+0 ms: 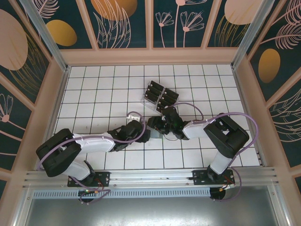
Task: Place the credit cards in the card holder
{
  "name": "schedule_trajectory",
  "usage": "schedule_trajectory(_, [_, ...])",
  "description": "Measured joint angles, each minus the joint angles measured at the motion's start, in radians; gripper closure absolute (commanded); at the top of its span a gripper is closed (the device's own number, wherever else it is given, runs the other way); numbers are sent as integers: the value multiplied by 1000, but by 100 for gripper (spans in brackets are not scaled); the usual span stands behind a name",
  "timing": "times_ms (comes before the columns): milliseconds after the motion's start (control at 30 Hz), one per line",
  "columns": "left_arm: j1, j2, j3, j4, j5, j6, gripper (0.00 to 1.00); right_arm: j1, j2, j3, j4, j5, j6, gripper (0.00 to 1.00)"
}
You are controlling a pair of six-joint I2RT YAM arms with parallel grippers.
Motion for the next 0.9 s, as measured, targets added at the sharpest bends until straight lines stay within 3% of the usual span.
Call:
schedule_trajectory(300, [-6,32,3,1,-50,-2,1,0,-7,-1,-2,-4,0,50])
schedule_trajectory(667, [-6,41,-5,2,-72,-18,1,0,-171,-26,-51,48,-9,50])
schedule_trajectory(900, [-6,45,-5,2,-73,-18,1,0,-164,-41,-69,53,-8,50])
